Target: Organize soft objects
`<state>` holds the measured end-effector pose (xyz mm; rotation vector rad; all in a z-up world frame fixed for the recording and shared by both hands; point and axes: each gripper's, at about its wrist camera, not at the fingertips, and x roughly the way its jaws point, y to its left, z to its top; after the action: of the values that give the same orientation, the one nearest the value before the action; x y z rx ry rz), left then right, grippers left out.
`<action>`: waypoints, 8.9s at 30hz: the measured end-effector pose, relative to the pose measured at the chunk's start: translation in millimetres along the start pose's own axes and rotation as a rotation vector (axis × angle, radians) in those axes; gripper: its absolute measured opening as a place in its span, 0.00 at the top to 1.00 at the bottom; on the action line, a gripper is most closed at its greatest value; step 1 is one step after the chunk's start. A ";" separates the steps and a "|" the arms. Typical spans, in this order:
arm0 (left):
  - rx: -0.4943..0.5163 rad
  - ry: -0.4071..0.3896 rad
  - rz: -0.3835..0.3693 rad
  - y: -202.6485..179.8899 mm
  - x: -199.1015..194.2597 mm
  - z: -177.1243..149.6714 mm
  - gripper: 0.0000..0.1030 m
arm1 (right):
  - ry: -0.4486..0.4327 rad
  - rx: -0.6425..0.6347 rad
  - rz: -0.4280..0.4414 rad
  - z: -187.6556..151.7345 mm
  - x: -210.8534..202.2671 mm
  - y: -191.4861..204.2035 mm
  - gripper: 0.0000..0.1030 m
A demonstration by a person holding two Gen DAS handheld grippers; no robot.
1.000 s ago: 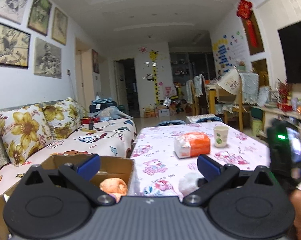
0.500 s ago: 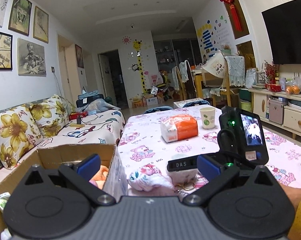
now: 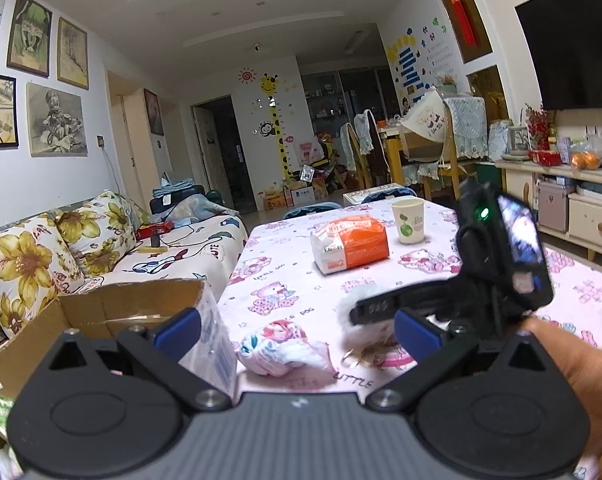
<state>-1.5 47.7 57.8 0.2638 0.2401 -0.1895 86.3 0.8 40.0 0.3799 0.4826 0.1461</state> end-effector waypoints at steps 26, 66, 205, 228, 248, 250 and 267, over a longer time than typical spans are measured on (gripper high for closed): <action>-0.228 0.228 0.261 -29.4 106.7 -9.9 0.07 | -0.087 0.098 0.001 3.1 -53.3 -57.1 0.45; -0.234 0.262 0.181 -14.2 158.4 -3.1 0.18 | -0.098 0.119 -0.049 6.1 -52.9 -70.7 0.31; -0.645 0.206 0.255 200.5 0.8 -20.3 0.21 | -0.090 -0.096 0.307 61.0 0.7 133.1 0.46; -0.446 0.155 0.383 174.8 -41.2 -10.8 0.01 | -0.116 -0.121 0.033 19.1 -59.9 96.3 0.00; -0.369 0.217 0.341 132.3 -114.4 -16.2 0.01 | -0.047 -0.249 -0.092 -27.6 -128.6 100.5 0.00; -0.370 0.215 0.347 129.4 -122.6 -16.3 0.01 | -0.052 -0.265 -0.093 -29.8 -134.1 103.4 0.00; -0.374 0.175 0.356 121.3 -172.4 -11.5 0.01 | -0.086 -0.320 -0.085 -48.3 -168.0 121.7 0.00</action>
<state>-142.2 192.4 120.0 -0.0518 0.3914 0.2322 -89.9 90.5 119.2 0.0522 0.3819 0.1211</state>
